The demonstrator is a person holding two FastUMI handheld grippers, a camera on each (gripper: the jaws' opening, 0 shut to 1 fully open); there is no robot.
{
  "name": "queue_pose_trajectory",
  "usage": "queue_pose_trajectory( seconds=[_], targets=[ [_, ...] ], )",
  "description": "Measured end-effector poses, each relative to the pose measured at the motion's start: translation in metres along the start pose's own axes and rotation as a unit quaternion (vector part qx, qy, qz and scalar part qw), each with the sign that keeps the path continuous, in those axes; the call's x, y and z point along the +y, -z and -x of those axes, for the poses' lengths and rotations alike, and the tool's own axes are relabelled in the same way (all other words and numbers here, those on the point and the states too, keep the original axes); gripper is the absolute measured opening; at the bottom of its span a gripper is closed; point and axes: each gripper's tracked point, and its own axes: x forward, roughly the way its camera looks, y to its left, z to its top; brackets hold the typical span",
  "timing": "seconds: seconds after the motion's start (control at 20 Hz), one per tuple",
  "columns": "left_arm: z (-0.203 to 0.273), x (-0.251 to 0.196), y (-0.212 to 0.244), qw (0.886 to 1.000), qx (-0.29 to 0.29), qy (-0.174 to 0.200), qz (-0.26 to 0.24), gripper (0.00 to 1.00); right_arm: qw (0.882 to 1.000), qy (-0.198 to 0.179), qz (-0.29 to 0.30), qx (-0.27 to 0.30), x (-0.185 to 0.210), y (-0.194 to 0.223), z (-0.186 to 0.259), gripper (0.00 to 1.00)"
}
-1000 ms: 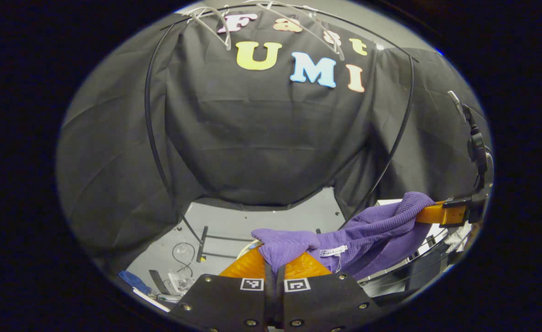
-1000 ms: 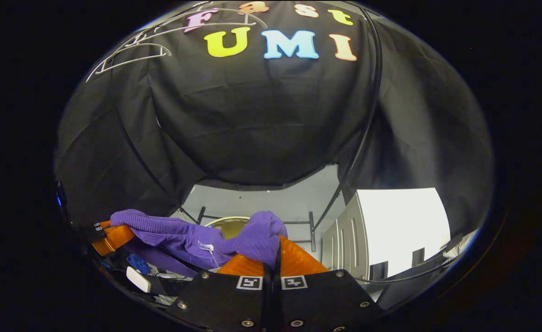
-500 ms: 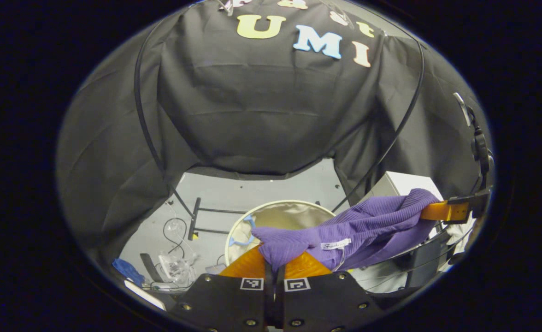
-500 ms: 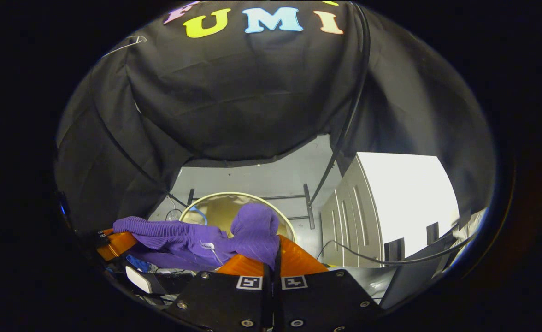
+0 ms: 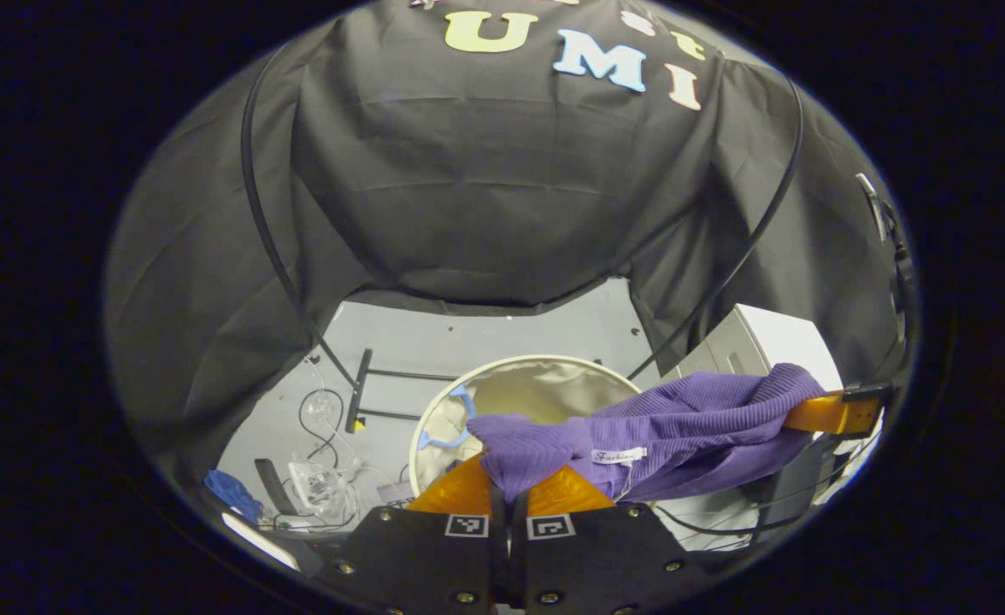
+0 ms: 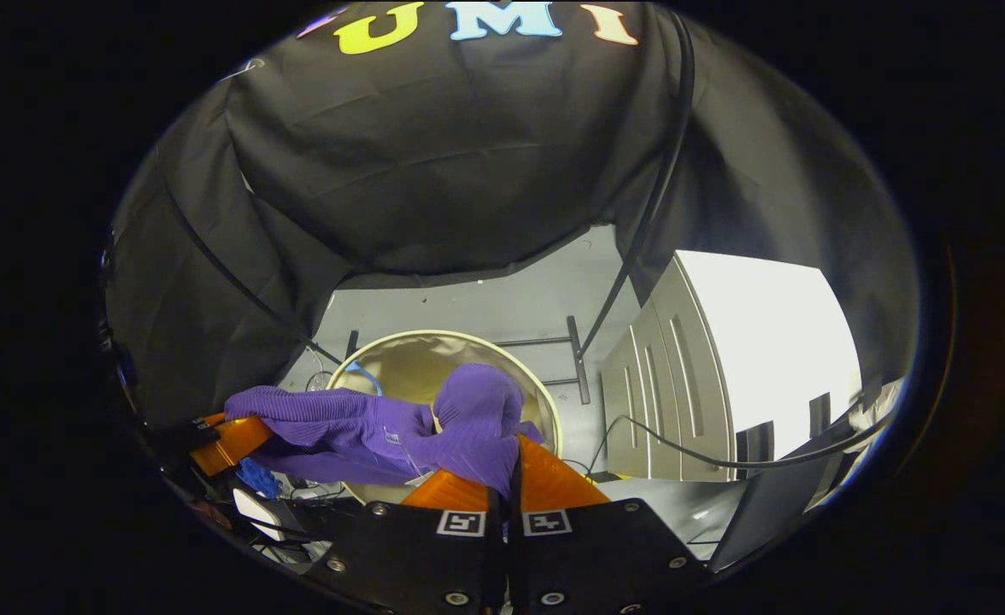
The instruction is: Grasp the clothes on the hanger with both hands and then place them into the laundry hamper below.
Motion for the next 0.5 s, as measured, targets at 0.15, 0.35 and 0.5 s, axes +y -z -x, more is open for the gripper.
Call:
queue_pose_trajectory(
  seconds=[0.15,0.35,0.5],
  targets=[
    [0.001,0.0,0.0,1.0,0.009,0.003,0.0,0.01,1.0,0.004,-0.01,0.006,0.0,0.002,0.002,0.03],
    [0.004,0.002,-0.002,1.0,0.016,0.006,0.002,0.01,1.0,-0.004,-0.015,0.012,0.002,0.001,0.005,0.05],
    [0.007,-0.007,0.004,0.999,0.04,0.024,0.0,0.09,0.999,-0.026,-0.002,0.039,0.007,0.013,0.009,0.11]
  ],
)
